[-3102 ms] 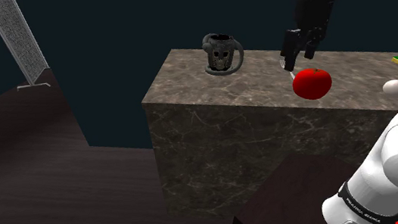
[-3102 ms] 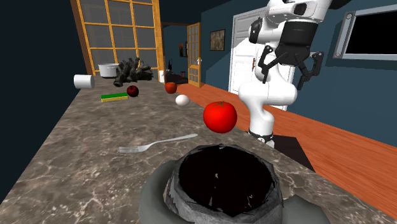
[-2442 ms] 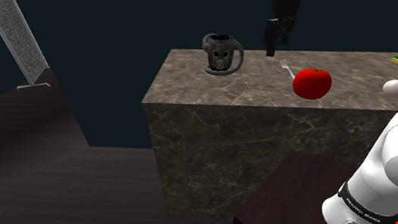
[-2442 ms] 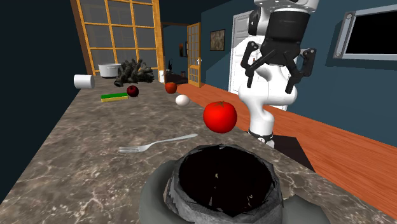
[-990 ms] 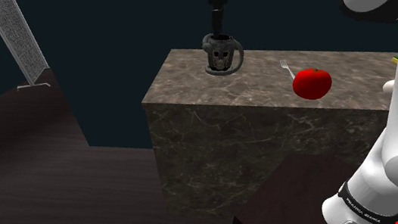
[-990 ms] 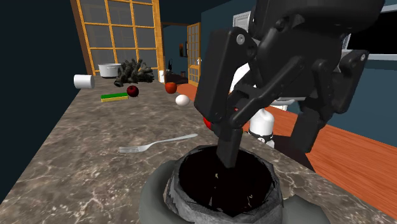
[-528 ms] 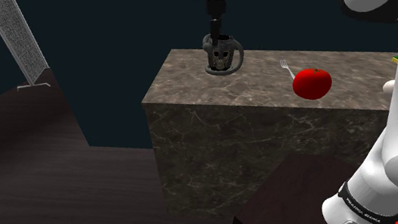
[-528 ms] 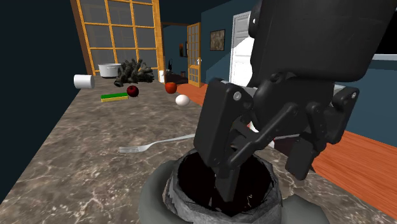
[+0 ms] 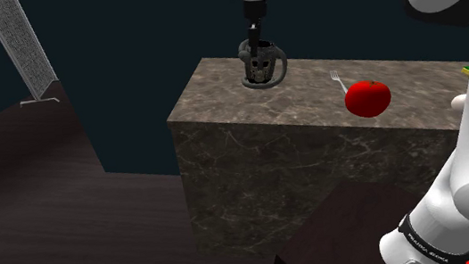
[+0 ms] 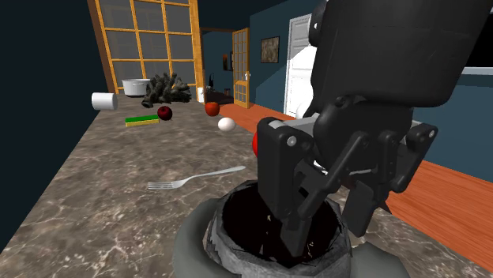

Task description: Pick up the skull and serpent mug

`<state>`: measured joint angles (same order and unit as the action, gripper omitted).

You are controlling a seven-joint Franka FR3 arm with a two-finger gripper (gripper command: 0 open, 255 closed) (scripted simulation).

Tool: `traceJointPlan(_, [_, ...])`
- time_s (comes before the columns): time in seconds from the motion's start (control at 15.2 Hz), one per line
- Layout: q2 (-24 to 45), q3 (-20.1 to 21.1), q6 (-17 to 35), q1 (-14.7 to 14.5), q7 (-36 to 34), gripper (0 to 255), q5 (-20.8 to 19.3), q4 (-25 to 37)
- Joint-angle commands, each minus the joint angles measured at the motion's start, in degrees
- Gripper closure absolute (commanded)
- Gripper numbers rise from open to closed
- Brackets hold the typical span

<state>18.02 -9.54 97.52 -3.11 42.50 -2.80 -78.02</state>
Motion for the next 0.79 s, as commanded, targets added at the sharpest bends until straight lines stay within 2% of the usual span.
traceJointPlan(0.0, [0.05,-0.01,-0.02,0.00,-0.03,255,-0.02,-0.17])
traceJointPlan(0.13, [0.30,-0.02,-0.20,0.05,0.03,255,0.03,0.26])
traceJointPlan(0.73, [2.38,-0.10,-8.18,0.46,0.77,255,0.42,10.33])
